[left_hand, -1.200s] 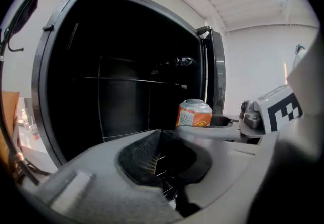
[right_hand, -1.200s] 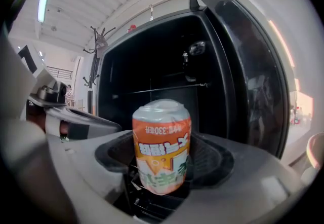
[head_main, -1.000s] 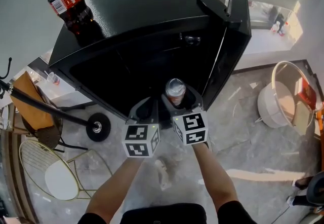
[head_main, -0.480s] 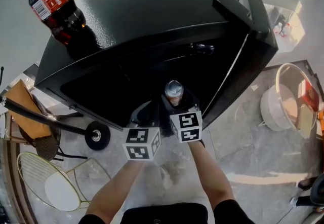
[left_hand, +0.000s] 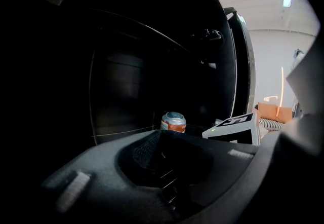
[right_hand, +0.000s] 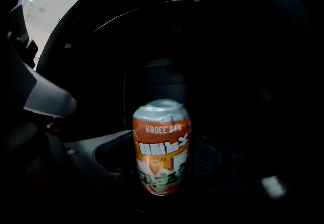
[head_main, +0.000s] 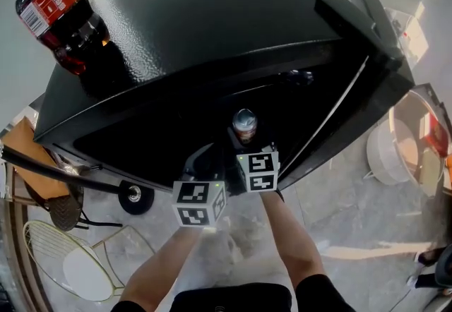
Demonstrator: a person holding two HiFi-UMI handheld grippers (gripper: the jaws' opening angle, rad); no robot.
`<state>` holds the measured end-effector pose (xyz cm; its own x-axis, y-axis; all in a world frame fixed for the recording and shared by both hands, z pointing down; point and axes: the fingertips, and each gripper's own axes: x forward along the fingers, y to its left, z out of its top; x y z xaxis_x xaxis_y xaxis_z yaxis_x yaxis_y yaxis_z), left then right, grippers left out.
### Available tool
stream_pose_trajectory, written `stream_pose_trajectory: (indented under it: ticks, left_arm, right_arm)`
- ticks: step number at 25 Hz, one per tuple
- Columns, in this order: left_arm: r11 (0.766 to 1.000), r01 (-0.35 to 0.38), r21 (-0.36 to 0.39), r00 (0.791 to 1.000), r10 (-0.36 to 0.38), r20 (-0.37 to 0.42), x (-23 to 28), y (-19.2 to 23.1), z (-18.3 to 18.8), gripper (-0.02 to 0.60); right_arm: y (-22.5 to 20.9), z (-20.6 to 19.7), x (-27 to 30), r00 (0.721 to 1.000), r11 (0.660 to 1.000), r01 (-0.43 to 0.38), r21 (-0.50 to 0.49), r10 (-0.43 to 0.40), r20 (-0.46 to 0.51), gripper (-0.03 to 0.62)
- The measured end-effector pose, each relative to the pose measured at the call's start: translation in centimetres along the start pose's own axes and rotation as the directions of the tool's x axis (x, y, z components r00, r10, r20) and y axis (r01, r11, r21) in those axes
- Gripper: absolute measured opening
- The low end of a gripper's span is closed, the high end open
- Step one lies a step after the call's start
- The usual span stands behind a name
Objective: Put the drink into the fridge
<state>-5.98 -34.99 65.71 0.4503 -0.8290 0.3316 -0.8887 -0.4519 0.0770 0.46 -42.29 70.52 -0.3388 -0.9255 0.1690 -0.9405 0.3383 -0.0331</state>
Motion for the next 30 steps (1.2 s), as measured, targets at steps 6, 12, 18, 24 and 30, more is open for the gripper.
stream_pose_trajectory:
  ticks: [6, 12, 18, 24, 30]
  left_arm:
    - [1.000, 0.010, 0.004, 1.000, -0.010, 0.001, 0.4, 0.2, 0.4, 0.005]
    - [1.000, 0.016, -0.009, 1.000, -0.016, -0.014, -0.8, -0.2, 1.3, 0.005]
    - [1.000, 0.021, -0.017, 0.999, -0.022, -0.044, -2.9, -1.3, 3.4, 0.005]
    - [1.000, 0.017, -0.021, 0.997, -0.019, -0.071, -5.9, -2.6, 6.1, 0.005]
    - [0.999, -0.008, -0.032, 0.997, 0.006, -0.079, -9.2, -3.6, 9.2, 0.005]
  right_arm:
    - [-0.1, 0.2, 1.0, 1.000, 0.999, 0.012, -0.034, -0.012, 0.014, 0.327]
    - [0.0, -0.2, 0.2, 0.998, 1.000, 0.008, 0.016, -0.007, -0.061, 0.331]
    - [0.3, 2.7, -2.5, 0.996, 0.999, 0.020, 0.042, -0.016, -0.084, 0.331]
    - [1.5, 6.7, -5.8, 0.994, 0.999, 0.014, 0.046, -0.009, -0.109, 0.330]
    - [3.8, 11.1, -9.5, 0.989, 0.998, -0.047, 0.044, 0.053, -0.138, 0.330]
